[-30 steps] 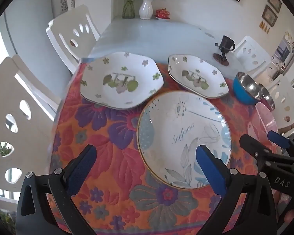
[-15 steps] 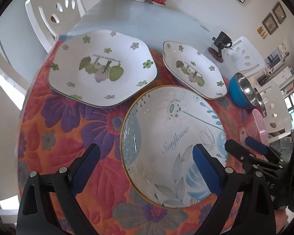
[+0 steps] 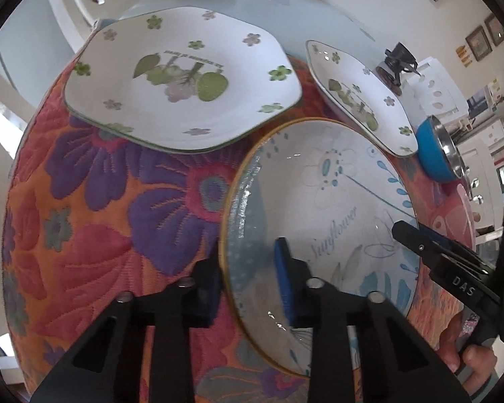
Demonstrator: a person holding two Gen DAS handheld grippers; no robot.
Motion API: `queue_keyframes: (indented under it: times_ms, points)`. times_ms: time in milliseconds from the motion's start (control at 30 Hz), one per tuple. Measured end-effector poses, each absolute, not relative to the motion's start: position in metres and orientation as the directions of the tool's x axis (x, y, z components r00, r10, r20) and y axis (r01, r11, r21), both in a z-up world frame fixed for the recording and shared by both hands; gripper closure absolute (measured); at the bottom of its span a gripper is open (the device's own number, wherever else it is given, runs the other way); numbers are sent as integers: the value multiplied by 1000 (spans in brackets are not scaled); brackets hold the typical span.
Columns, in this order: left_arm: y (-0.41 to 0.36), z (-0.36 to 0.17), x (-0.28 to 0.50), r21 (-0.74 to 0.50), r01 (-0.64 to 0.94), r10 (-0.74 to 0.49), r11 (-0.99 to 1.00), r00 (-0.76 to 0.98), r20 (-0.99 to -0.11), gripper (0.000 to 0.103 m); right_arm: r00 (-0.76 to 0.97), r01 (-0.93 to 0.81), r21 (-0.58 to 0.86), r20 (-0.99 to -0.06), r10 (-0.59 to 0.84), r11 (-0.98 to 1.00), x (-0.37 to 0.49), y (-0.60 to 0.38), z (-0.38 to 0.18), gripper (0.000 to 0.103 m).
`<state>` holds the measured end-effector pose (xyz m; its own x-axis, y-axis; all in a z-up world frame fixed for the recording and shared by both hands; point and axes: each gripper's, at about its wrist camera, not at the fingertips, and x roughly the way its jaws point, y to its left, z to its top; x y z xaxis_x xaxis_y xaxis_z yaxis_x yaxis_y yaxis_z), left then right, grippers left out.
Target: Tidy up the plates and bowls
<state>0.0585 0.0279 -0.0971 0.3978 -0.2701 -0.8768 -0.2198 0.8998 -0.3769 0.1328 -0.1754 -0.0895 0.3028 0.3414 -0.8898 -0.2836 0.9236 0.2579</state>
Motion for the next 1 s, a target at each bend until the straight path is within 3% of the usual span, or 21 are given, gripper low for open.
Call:
queue_keyframes:
  times_ms: [100, 300, 467, 1000]
  points:
    - [34, -99, 59, -408, -210, -302, 888, 402, -864, 84, 274, -314, 289, -885, 378, 904, 135, -170, -96, 71]
    - [37, -102, 59, -421, -182, -322, 889, 404, -856, 84, 275, -361, 288, -876, 396, 887, 135, -169, -99, 71]
    - [26, -100, 59, -352, -134, -276, 926, 394, -877, 72, 337, -456, 138, -888, 314, 879, 128, -154, -94, 66]
    - [47, -34, -7, -360, -199, -210, 912, 527, -824, 72, 335, -469, 209, -857, 392, 858, 68, -149, -39, 66]
